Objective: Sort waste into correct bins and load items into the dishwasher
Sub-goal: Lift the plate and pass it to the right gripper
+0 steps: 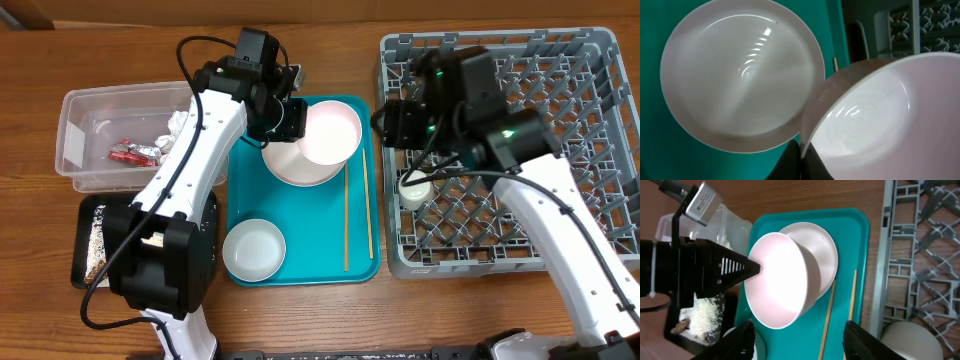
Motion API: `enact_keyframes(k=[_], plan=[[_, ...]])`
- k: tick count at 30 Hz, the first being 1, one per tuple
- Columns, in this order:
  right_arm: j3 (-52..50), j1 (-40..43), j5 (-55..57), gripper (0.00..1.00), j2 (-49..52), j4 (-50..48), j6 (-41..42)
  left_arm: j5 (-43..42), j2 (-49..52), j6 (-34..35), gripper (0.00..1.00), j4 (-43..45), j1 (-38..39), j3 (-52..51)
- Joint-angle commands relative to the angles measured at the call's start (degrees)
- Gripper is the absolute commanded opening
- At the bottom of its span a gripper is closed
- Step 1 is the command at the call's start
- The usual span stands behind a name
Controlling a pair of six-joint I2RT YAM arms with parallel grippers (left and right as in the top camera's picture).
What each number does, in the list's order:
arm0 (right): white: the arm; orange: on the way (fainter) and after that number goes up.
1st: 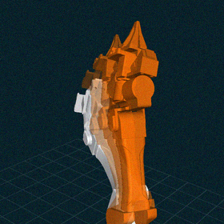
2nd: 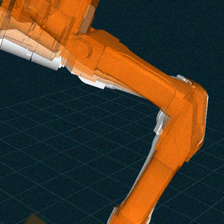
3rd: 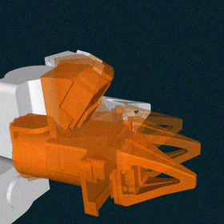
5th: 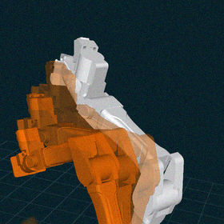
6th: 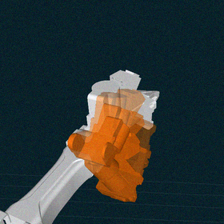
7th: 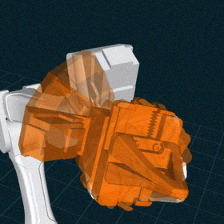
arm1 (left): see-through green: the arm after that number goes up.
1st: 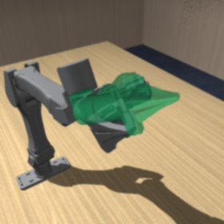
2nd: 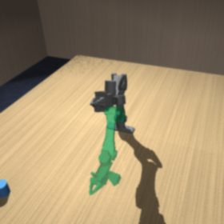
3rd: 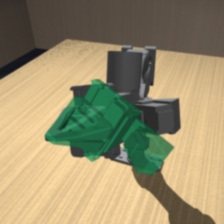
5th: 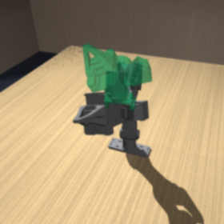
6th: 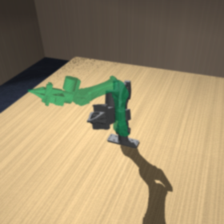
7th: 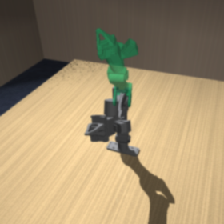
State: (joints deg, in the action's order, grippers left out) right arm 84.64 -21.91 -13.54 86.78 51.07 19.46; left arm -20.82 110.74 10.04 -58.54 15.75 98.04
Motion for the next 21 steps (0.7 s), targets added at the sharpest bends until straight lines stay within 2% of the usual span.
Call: enact_keyframes(k=[1, 7, 13, 16, 19, 21], plan=[[0.07, -3.52, 8.15, 0.59, 2.05, -1.14, 0.28, -1.68, -0.50, -1.18, 0.04, 0.15, 1.25, 0.15], [0.07, -8.41, 18.12, 0.59, 7.43, -2.84, 0.26, -1.20, -0.50, -1.05, 0.04, 0.37, 2.08, 0.15], [0.07, -9.86, 24.87, 0.58, 12.00, -4.70, 0.24, -1.22, -0.50, -1.05, 0.04, 0.37, 2.08, 0.15], [0.07, -9.86, 25.55, 0.51, 12.79, -5.66, 0.24, -1.20, -0.50, -1.05, 0.04, 0.39, 2.08, 0.15], [0.07, -9.86, 25.57, 0.38, 12.79, -7.02, 0.24, -1.20, -0.50, -1.05, 0.04, 0.44, 2.08, 0.15], [0.07, -9.86, 25.55, 0.34, 12.79, -8.09, 0.22, -1.20, -0.50, -1.05, 0.04, 0.52, 2.08, 0.15]])
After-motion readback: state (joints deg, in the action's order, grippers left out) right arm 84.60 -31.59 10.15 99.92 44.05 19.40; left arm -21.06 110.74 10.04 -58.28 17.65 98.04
